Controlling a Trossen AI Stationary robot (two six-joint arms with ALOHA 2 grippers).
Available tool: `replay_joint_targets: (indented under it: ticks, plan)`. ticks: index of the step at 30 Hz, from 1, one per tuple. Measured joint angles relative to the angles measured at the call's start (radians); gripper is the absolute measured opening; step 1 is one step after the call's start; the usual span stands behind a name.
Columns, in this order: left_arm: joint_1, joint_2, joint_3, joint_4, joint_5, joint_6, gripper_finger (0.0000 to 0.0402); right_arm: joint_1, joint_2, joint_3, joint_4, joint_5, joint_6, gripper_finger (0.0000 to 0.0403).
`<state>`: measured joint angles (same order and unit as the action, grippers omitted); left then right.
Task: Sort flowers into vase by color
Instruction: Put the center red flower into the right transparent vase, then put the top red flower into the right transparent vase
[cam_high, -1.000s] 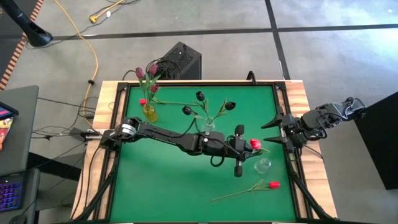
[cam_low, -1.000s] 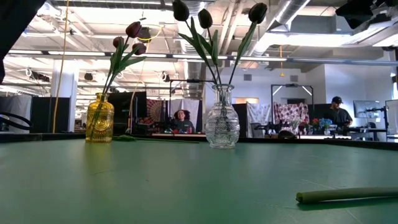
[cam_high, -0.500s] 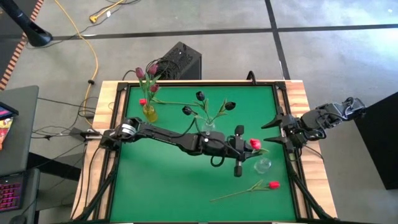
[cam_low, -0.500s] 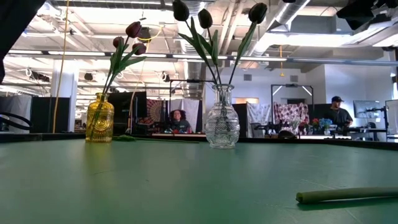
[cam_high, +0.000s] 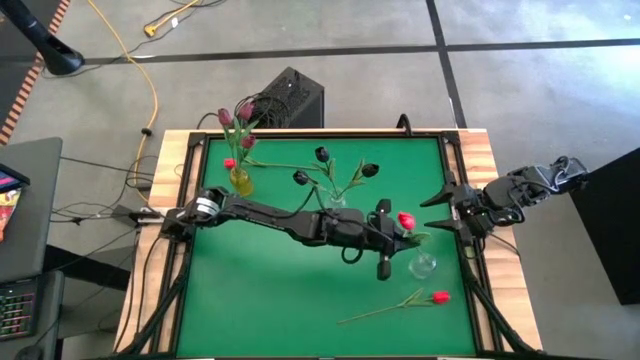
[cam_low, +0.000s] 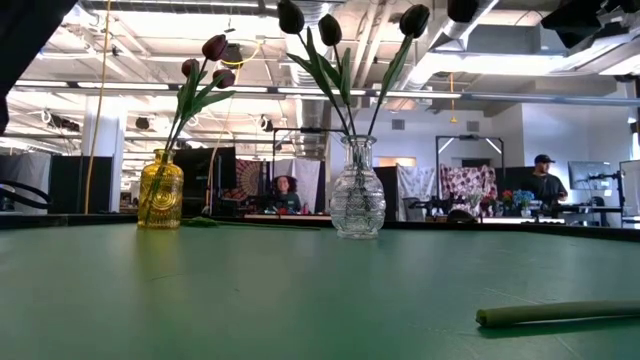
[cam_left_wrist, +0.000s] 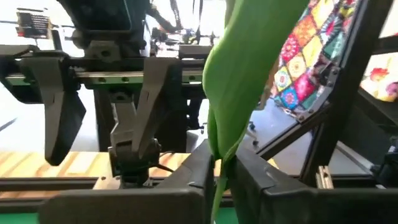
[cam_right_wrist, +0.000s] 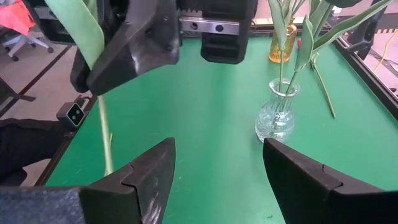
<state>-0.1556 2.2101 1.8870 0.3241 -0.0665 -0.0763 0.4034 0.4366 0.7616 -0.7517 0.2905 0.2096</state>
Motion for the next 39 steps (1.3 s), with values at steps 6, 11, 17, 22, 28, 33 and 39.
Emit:
replay_joint_targets:
  ticks: [6,11,17,22,28,33,39]
  plan:
    - [0.023,0.000,0.000,-0.023,0.075,-0.056,0.0097,0.000,0.000,0.001,-0.002,0.004,0.000,0.0270]
    - [0.043,0.000,0.008,-0.072,0.157,-0.118,0.0141,0.000,0.001,0.045,-0.048,0.026,0.008,0.0270]
    - [0.047,0.000,0.056,-0.190,0.173,-0.076,0.0176,0.000,0.001,0.096,-0.058,0.031,0.003,0.0270]
    - [0.047,-0.001,0.171,-0.411,0.175,-0.032,0.0212,0.000,0.001,0.124,-0.059,0.035,0.002,0.0270]
    - [0.050,0.000,0.265,-0.549,0.219,-0.001,0.0242,0.000,0.002,0.141,-0.059,0.052,-0.001,0.0270]
    - [0.055,0.000,0.336,-0.683,0.219,0.021,0.0245,0.000,0.001,0.170,-0.058,0.055,-0.008,0.0270]
    - [0.082,-0.003,0.474,-0.934,0.221,0.046,0.0245,0.000,0.001,0.211,-0.057,0.060,-0.025,0.0270]
